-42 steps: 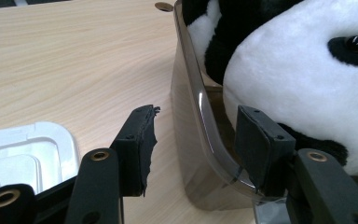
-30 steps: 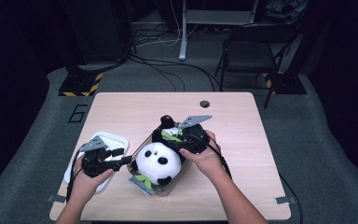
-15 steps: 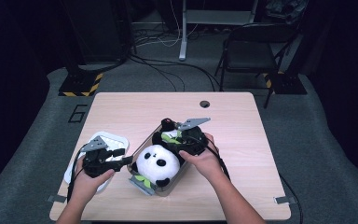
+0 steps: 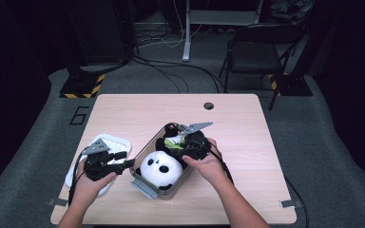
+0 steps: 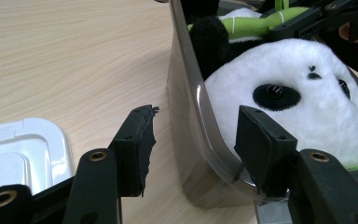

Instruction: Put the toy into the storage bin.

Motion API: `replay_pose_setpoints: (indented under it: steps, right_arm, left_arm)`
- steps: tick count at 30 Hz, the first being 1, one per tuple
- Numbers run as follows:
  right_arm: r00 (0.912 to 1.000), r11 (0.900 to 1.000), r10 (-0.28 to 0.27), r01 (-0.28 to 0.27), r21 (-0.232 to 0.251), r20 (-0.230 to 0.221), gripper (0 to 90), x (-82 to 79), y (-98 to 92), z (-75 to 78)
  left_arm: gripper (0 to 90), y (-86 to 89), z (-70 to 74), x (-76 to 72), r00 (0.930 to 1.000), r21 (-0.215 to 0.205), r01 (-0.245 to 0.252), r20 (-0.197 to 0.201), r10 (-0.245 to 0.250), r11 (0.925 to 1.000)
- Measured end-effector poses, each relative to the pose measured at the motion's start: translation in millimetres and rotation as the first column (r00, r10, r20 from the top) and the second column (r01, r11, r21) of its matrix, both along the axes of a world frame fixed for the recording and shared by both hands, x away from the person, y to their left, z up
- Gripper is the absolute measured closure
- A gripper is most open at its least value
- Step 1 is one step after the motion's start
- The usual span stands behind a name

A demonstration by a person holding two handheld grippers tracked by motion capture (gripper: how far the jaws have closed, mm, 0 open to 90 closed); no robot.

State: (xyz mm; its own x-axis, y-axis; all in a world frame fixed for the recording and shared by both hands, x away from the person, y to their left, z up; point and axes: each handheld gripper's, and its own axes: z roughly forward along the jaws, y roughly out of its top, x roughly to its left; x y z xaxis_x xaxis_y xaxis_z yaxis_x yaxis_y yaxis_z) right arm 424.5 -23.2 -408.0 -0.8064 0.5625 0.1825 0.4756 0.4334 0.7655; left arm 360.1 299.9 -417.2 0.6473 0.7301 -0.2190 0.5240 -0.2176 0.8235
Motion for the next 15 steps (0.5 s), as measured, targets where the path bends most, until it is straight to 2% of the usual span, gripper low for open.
replay_pose_setpoints:
  steps: [8, 13, 15]
  right_arm:
    - [1.0000, 1.000, 0.006, -0.006, -0.015, 0.005, 67.3, -1.7, 0.7, -2.9]
    - [0.9995, 0.996, 0.022, -0.020, -0.093, 0.025, 67.5, -2.3, 6.7, -6.2]
    - [0.9993, 0.995, 0.023, -0.020, -0.095, 0.029, 67.3, -2.2, 7.5, -6.2]
  left_arm:
    - [46.7, 1.2, -0.7, 0.8, 1.0000, 0.002, 0.004, -0.007, -0.004, 1.0000]
    - [46.4, 1.3, -0.7, 0.8, 1.0000, 0.004, 0.003, -0.005, -0.003, 1.0000]
    - [46.4, 2.2, -0.7, 0.7, 1.0000, -0.002, -0.002, -0.002, 0.002, 1.0000]
